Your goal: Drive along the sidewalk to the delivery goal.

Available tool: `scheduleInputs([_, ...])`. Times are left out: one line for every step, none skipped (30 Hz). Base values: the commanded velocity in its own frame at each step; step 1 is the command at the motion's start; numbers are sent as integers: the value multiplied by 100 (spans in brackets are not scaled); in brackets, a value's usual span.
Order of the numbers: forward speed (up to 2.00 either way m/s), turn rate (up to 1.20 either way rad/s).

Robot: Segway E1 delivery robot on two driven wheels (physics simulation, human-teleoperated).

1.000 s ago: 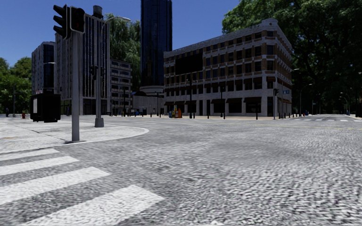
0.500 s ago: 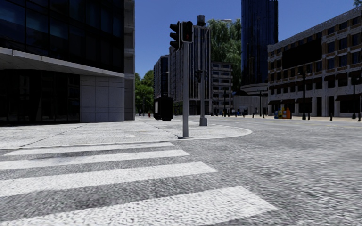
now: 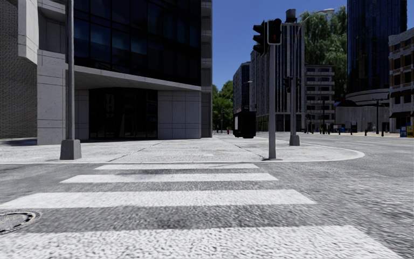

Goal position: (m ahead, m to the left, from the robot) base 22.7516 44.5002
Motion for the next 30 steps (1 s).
scheduleInputs([82, 0])
scheduleInputs([124, 0])
scheduleInputs([124, 0])
scheduleInputs([151, 0])
scheduleInputs([171, 0])
scheduleInputs([200, 0])
scheduleInputs([200, 0])
scheduleInputs([200, 0])
scheduleInputs([200, 0])
scheduleInputs([200, 0])
scheduleInputs([200, 0])
scheduleInputs([200, 0])
scheduleInputs([200, 0])
scheduleInputs([200, 0])
scheduleInputs([200, 0])
scheduleInputs([200, 0])
scheduleInputs([200, 0])
scheduleInputs([200, 0])
scheduleInputs([200, 0])
scheduleInputs([200, 0])
scheduleInputs([200, 0])
scheduleInputs([200, 0])
scheduleInputs([200, 0])
scheduleInputs([200, 0])
scheduleInputs([200, 0])
scheduleInputs([200, 0])
scheduleInputs([200, 0])
scheduleInputs([200, 0])
scheduleInputs([200, 0])
scheduleInputs([200, 0])
